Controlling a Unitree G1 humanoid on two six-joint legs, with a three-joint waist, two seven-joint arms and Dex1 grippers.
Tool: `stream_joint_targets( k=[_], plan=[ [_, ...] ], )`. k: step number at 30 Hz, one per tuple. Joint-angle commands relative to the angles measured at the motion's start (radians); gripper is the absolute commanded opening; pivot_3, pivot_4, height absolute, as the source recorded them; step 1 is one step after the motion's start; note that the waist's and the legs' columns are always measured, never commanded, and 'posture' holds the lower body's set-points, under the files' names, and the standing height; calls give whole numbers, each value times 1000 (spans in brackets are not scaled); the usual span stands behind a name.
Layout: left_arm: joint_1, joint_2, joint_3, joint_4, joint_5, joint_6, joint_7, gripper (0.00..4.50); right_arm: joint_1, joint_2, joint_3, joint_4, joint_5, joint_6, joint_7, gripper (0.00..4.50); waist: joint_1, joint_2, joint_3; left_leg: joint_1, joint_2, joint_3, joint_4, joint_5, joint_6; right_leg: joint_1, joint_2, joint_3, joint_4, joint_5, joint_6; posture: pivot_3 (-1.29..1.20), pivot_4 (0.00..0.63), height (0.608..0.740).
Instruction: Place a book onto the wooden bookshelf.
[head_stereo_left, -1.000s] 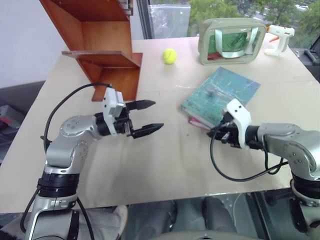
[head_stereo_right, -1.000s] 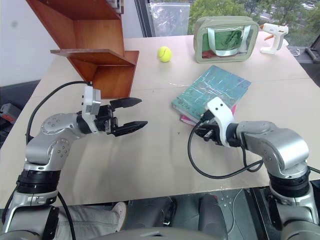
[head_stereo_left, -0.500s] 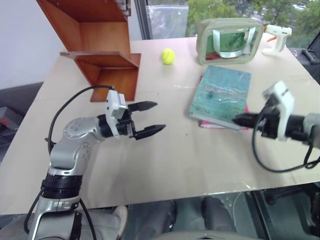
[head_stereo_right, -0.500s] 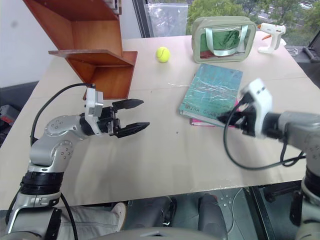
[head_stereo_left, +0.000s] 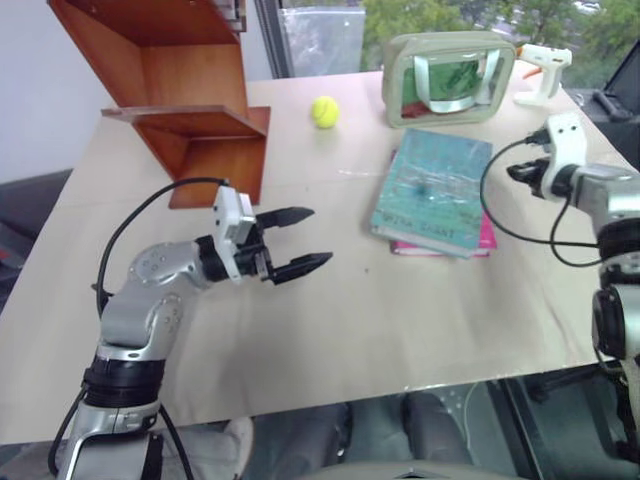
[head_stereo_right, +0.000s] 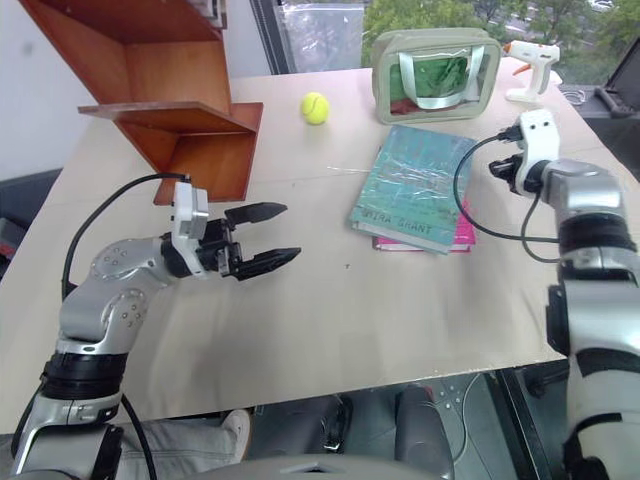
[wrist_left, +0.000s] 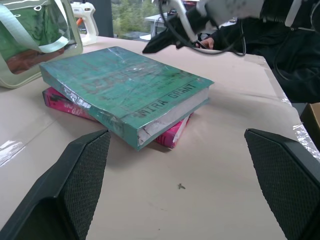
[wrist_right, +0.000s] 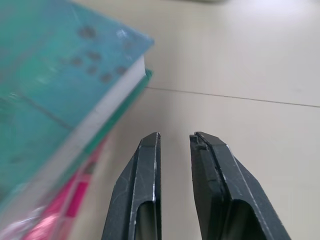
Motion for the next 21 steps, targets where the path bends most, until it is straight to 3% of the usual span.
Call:
stream_joint_targets(
  k=[1, 12, 21],
  plan=[
    [20, 20, 49, -66, -26, 9, 24, 4500, -70, 29, -29, 133, -24, -162, 21, 955, -3, 0, 0, 0, 0, 0, 0, 0, 0, 0, 1, 0, 0, 0, 0, 0, 150, 740],
    [27, 21, 59, -70, -28, 20, 40, 4500, -62, 103, -13, 216, -103, -288, 124, 955, -7, 1, 0, 0, 0, 0, 1, 0, -1, 0, 3, 0, 2, 0, 0, 0, 150, 740],
    [35, 30, 76, -71, -27, 18, 45, 4500, -57, 156, -65, 194, -68, -301, 320, 955, -27, 1, 0, 1, 1, 0, 1, 0, -1, 0, 4, 1, 2, 0, 0, 0, 150, 740]
  ],
)
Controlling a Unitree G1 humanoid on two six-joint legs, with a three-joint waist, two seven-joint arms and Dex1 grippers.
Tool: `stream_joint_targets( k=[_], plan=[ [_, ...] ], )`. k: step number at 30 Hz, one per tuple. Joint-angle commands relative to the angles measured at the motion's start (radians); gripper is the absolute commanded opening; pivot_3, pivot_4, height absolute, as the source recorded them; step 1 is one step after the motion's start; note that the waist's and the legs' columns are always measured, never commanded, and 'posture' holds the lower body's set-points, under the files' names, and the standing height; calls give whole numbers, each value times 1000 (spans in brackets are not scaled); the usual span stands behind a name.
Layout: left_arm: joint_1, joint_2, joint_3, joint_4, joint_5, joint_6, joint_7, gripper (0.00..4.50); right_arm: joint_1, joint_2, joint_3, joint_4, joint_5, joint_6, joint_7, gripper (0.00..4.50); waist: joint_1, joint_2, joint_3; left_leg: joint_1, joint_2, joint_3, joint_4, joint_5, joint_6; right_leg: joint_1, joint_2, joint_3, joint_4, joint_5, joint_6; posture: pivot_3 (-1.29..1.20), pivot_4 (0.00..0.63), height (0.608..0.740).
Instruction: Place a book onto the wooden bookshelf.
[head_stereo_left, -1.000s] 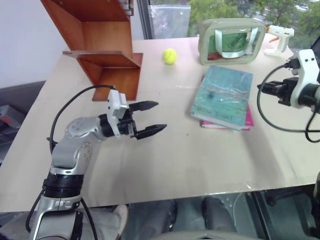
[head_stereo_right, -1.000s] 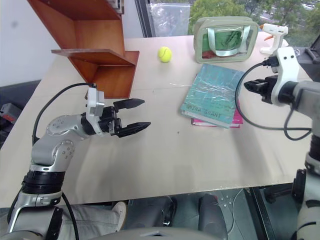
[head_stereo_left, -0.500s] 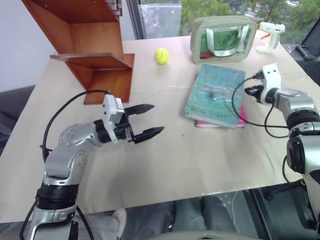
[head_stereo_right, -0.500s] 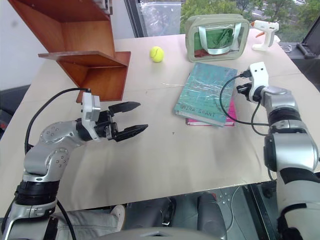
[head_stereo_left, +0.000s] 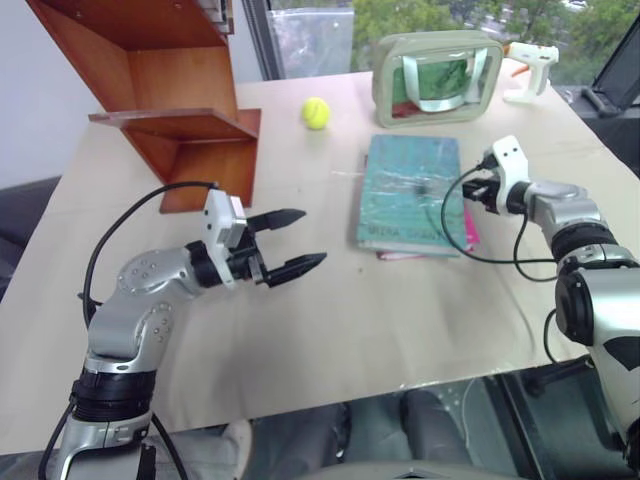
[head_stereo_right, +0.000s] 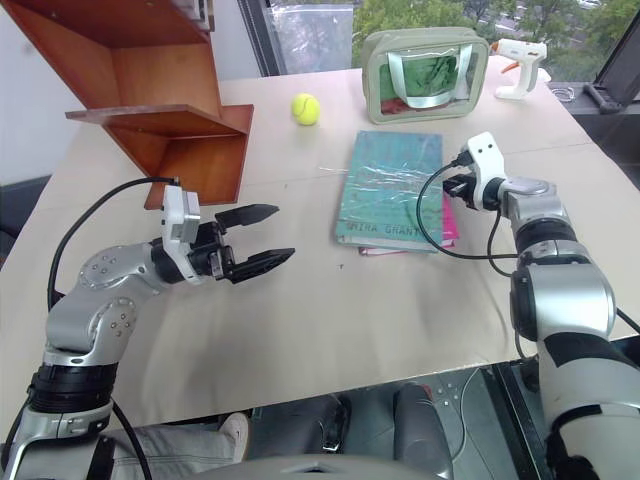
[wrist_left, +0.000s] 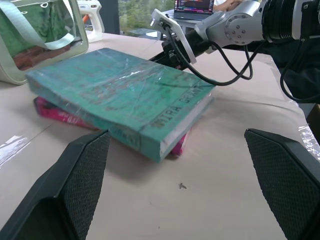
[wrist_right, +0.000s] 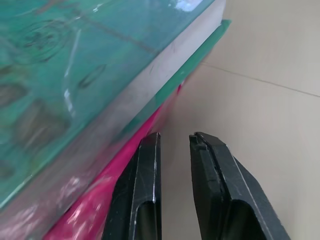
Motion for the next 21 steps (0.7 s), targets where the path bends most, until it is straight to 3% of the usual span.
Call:
stream_joint_targets(
  k=[1, 12, 17, 18, 20, 21],
  plan=[
    [1, 19, 42, -29, -22, -7, 4, 4500, -7, 20, -29, -40, 29, -22, 82, 955, -1, 0, 0, 0, 0, 0, 0, 0, 0, 0, 0, 0, 0, 0, 0, 0, 150, 740],
    [35, 74, 114, 26, -50, 19, -29, 4500, 76, 49, -45, -231, 94, -10, 218, 955, 4, 0, 0, 0, 2, 0, 0, 0, -1, -1, 2, 1, 1, 1, -1, 0, 150, 740],
    [15, 79, 141, 88, -101, 120, 6, 4500, 372, -73, -86, -782, 176, 138, 219, 955, 30, 0, 0, 0, 1, -1, 1, 0, -1, -1, 2, -1, 1, 1, -1, 0, 150, 740],
    [5, 72, 141, 101, -112, 141, 20, 4500, 470, -108, -119, -970, 221, 225, 206, 1512, 30, 0, 0, -1, 1, -2, 1, 0, -1, -1, 2, -3, 1, 1, -1, 0, 150, 740],
    [-17, 62, 129, 128, -108, 170, 41, 4500, 663, -174, -194, -1319, 306, 356, 192, 2121, 39, 1, 0, -2, 1, -3, 1, 0, -1, -1, 1, -5, 1, 1, -1, 0, 150, 740],
    [-30, 59, 123, 140, -112, 191, 48, 4500, 741, -199, -238, -1465, 356, 420, 180, 2704, 42, 2, 0, -1, 2, -3, 1, 0, -2, -1, 1, -6, 1, 1, -2, 0, 150, 740]
  ],
)
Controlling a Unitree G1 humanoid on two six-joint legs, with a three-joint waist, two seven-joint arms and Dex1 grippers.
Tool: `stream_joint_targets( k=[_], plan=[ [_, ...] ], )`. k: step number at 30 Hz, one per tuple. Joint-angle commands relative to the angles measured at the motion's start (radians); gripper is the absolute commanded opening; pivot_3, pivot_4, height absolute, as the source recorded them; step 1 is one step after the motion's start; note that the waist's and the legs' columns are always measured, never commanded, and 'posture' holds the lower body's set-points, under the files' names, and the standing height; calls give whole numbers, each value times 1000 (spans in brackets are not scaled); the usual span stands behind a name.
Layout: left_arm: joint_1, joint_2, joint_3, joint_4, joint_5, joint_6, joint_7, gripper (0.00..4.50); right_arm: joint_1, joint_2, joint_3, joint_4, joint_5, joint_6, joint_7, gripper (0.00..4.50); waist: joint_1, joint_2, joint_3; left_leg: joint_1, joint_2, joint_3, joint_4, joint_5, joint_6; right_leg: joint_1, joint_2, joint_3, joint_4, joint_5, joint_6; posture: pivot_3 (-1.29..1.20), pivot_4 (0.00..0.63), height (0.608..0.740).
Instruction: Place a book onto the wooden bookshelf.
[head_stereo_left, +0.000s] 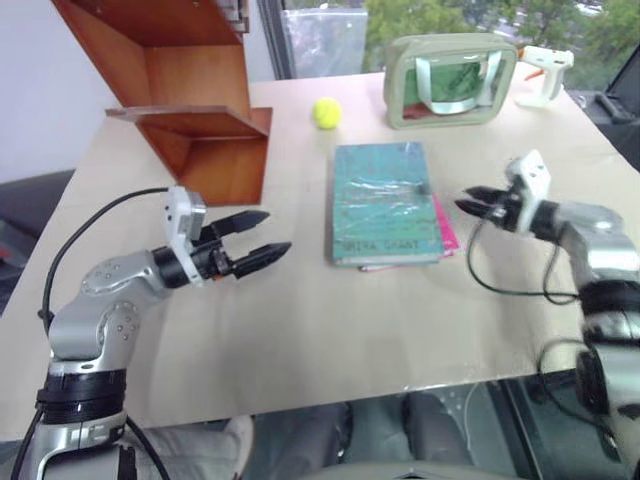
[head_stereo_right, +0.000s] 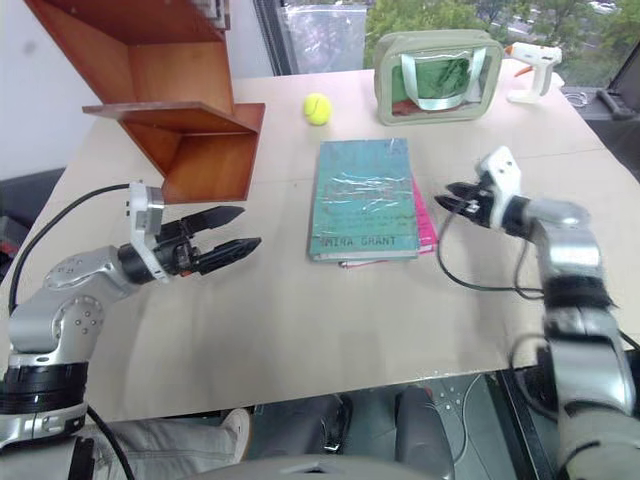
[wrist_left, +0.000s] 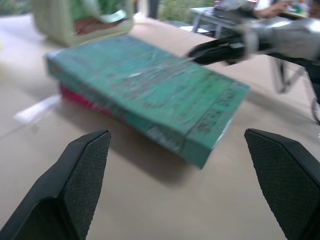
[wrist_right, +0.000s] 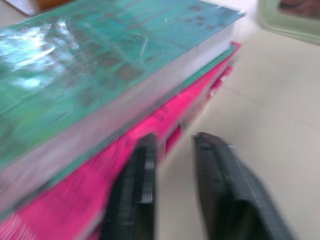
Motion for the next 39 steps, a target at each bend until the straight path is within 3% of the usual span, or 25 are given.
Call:
stream_joint_targets(
  k=[1, 4, 7, 14, 18, 26, 33, 36, 39],
  plan=[
    [-53, -9, -1, 34, -28, 70, 37, 4500, 234, -93, -178, -588, 205, 250, -40, 2957, 7, 1, 0, 0, 0, 0, 0, 0, -1, 0, 0, -1, 0, 0, 0, 0, 150, 740],
    [-100, -13, -14, 81, -57, 159, 53, 4500, 400, -155, -299, -912, 365, 413, -80, 4455, 5, 1, -1, 0, 1, 3, 0, -1, -1, -1, 1, 2, 2, 0, 0, 0, 150, 740],
    [-165, -9, -45, 143, -66, 280, 72, 4500, 470, -182, -415, -1129, 544, 534, -179, 4455, 7, -1, -1, 4, 2, 5, 1, -1, -1, 0, 1, 4, 6, 1, 0, 0, 150, 740],
    [-392, -76, -82, 394, -103, 575, 121, 4500, 519, -238, -524, -1323, 775, 609, -432, 4455, 44, -6, 0, 15, 3, 7, 1, -3, 1, 10, 2, 5, 9, 2, -1, 0, 150, 740],
    [-540, -153, -85, 610, -63, 648, 181, 4500, 540, -287, -504, -1338, 852, 570, -559, 4455, 52, -9, 0, 15, 3, 7, 1, 0, -3, 10, 2, 5, 8, 2, -1, 0, 150, 740],
    [-765, -313, -46, 1001, 12, 607, 233, 4500, 515, -372, -363, -1338, 903, 465, -749, 4455, 47, -12, 1, 12, 3, 6, 0, 0, -3, 9, 3, 6, 2, 2, -1, 0, 150, 740],
    [-870, -336, -12, 1221, 73, 531, 183, 4500, 510, -426, -288, -1338, 925, 403, -830, 4455, 47, -13, 1, 12, 3, 6, 0, 0, -3, 8, 3, 5, 1, 2, 0, 0, 150, 740],
    [-888, -335, 7, 1271, 89, 521, 163, 3699, 518, -442, -282, -1338, 933, 386, -847, 4500, 47, -13, 1, 12, 3, 6, 0, 0, -3, 8, 3, 5, 1, 2, 0, 0, 150, 740],
    [-900, -343, 19, 1303, 98, 545, 120, 2309, 523, -451, -280, -1338, 935, 378, -862, 4500, 48, -13, 1, 11, 2, 5, 0, 0, -3, 8, 3, 5, 0, 2, 0, 0, 150, 740]
  ],
)
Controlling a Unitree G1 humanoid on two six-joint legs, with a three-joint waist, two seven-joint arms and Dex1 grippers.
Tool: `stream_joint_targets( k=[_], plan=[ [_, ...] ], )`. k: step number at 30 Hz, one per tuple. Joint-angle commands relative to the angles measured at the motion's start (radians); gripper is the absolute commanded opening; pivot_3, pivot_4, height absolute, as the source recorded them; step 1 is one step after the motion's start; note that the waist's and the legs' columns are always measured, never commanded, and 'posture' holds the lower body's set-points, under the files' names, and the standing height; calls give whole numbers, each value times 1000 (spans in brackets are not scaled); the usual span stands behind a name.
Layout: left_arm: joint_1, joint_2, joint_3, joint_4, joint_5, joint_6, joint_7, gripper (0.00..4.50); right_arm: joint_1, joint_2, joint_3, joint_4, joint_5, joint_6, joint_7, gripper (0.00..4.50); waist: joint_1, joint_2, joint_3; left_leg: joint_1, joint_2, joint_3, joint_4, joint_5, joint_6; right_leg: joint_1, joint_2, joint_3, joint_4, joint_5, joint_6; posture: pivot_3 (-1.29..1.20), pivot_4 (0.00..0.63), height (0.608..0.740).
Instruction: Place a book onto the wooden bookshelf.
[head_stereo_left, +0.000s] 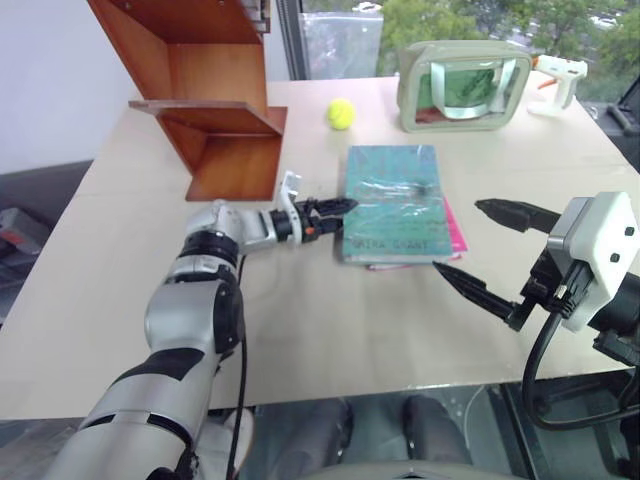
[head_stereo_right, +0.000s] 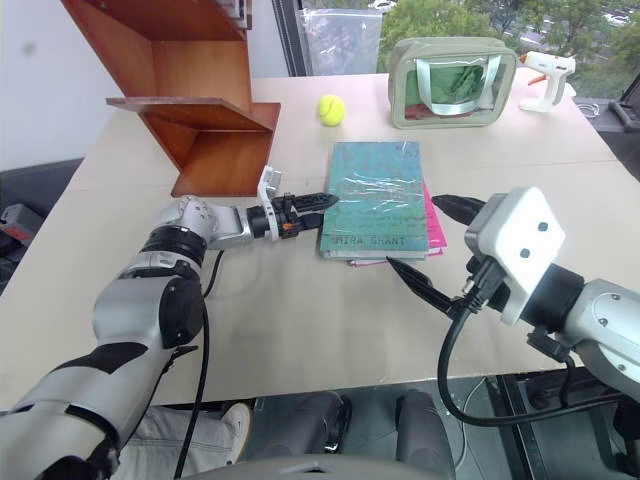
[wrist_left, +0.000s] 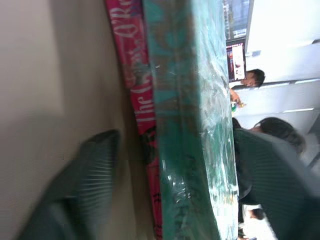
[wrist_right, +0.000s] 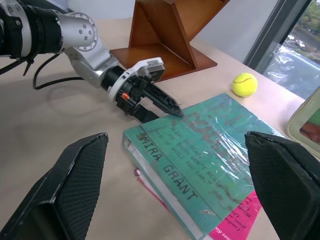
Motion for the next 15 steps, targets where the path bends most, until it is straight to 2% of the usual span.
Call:
stream_joint_targets(
  k=[1, 5, 10, 15],
  plan=[
    [-37, -1, 31, 23, 8, 21, -61, 1853, -1, -16, -7, -15, 14, -35, -24, 4500, 0, 0, 0, 0, 0, 0, 0, 0, 0, 0, 0, 0, 0, 0, 0, 0, 150, 740],
    [-34, -3, 41, 32, 20, 41, -92, 22, 2, -28, -8, -15, 17, -40, -30, 4500, 0, 0, 0, 0, 0, 0, 0, 0, 0, 0, 0, 0, 0, 0, 0, 0, 150, 740],
    [-5, 34, 54, -6, 24, 107, -101, 22, 15, -42, -16, -15, 14, -52, -30, 4500, -3, 0, 0, 0, 0, 0, 0, 0, 0, 0, 0, 0, 0, 0, 0, 0, 150, 740],
    [99, 73, 66, -176, -19, 256, -85, 22, 18, -50, -5, -15, 4, -71, -34, 4500, -5, 0, 0, 0, 0, 0, 0, 0, 0, 0, 1, 0, 0, 0, 0, 0, 150, 740]
  ],
)
